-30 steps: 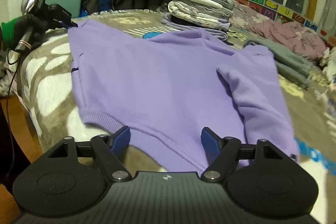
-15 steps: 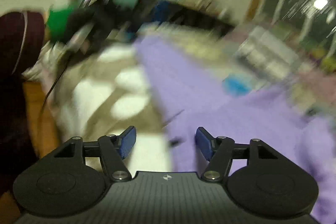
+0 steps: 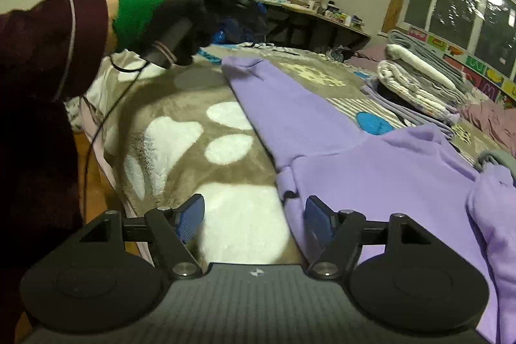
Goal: Fold clothes
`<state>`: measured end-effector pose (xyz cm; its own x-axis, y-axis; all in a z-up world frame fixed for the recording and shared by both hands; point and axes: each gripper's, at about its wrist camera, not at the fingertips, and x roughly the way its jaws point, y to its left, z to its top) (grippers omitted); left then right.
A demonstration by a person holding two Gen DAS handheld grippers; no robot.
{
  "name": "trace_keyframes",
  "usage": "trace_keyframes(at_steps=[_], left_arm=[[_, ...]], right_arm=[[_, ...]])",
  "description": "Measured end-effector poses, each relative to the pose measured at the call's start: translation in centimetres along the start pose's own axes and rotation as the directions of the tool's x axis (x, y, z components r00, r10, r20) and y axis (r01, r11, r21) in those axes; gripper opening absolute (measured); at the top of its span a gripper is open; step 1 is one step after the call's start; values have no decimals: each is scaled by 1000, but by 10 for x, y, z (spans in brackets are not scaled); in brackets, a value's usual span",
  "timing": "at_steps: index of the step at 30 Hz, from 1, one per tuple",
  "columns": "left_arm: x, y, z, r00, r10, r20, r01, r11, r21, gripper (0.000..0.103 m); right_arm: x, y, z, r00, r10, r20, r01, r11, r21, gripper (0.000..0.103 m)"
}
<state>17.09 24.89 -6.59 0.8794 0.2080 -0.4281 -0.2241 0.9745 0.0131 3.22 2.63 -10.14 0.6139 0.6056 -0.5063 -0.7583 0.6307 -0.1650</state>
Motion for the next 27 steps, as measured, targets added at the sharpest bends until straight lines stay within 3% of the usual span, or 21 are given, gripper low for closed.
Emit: trace_keyframes(at_steps=[3,6,9,11,14,15,16,18,22,27], left_arm=[[0,-39,8,991,-137,6,137,991,3,41],[3,-78,11,960,-279,-18,279,960,-29,41],[3,-123,7,902,-425,-72,422,905,-56,42],[3,-153,0,858,-500,-122,497,866,-56,49],[2,-192,-19,804,-552,-220,553,831,-63,67],[1,-204,-26,790,-559,-253,564,824,-61,67],[0,-214,-33,785,-552,-280,565,824,-40,68],[-3,-231,-45,799,-511,-316,547,837,31,69],[-1,-246,-53,834,-455,-312,513,848,133,79],[10,-244,-56,821,-471,-324,526,844,105,85]], right_arm=[[-23,-26,-1,998,-53,28,50,995,88,69],[-44,-57,0,987,-157,39,149,975,163,69],[-62,-93,2,965,-259,37,247,947,206,67],[-74,-121,3,948,-317,34,299,922,247,67],[-87,-182,-2,940,-340,27,302,866,398,66],[-86,-205,-5,944,-329,19,285,846,450,67],[-86,-228,-7,948,-317,13,269,824,499,66],[-78,-267,-10,955,-296,-5,248,789,562,66],[-35,-317,-7,961,-267,-66,257,788,559,66],[19,-381,-2,963,-230,-141,269,787,555,65]])
